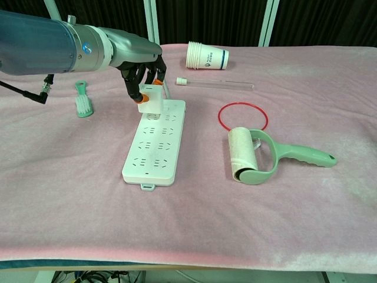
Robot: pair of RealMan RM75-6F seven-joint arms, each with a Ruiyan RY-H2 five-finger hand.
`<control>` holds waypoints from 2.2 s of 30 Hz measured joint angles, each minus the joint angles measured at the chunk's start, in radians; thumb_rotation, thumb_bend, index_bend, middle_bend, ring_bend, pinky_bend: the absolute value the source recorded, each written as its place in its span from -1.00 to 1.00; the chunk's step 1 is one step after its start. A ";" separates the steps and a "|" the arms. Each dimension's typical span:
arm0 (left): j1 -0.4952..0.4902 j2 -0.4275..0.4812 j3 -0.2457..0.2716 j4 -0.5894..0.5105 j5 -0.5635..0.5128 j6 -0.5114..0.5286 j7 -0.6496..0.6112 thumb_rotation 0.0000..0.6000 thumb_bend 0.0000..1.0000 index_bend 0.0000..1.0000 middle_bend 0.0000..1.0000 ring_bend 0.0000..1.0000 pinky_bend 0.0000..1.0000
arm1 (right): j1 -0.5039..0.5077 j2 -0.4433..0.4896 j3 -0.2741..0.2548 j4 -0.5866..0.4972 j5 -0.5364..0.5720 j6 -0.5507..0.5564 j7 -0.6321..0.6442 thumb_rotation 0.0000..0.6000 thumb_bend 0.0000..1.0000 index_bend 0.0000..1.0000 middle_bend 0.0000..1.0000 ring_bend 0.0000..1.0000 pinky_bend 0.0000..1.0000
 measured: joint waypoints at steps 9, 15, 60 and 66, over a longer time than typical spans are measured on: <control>-0.004 0.003 0.007 0.003 -0.002 -0.006 0.005 1.00 0.00 0.21 0.23 -0.24 -0.17 | 0.000 0.000 0.000 -0.001 0.000 0.000 0.002 1.00 -0.79 -0.80 -0.86 -0.63 -0.67; -0.005 0.009 0.011 -0.003 0.004 -0.005 0.007 1.00 0.00 0.21 0.23 -0.24 -0.17 | 0.001 -0.002 0.001 -0.001 0.003 -0.002 0.000 1.00 -0.79 -0.80 -0.86 -0.63 -0.67; -0.019 -0.056 0.030 0.071 0.053 -0.054 -0.005 1.00 0.00 0.27 0.29 -0.14 0.01 | 0.002 -0.001 0.003 -0.010 0.015 -0.008 0.001 1.00 -0.79 -0.80 -0.85 -0.63 -0.67; -0.027 -0.069 0.037 0.069 0.063 -0.046 0.013 1.00 0.00 0.30 0.32 -0.07 0.14 | 0.004 -0.001 0.002 -0.009 0.011 -0.012 0.003 1.00 -0.79 -0.80 -0.86 -0.63 -0.67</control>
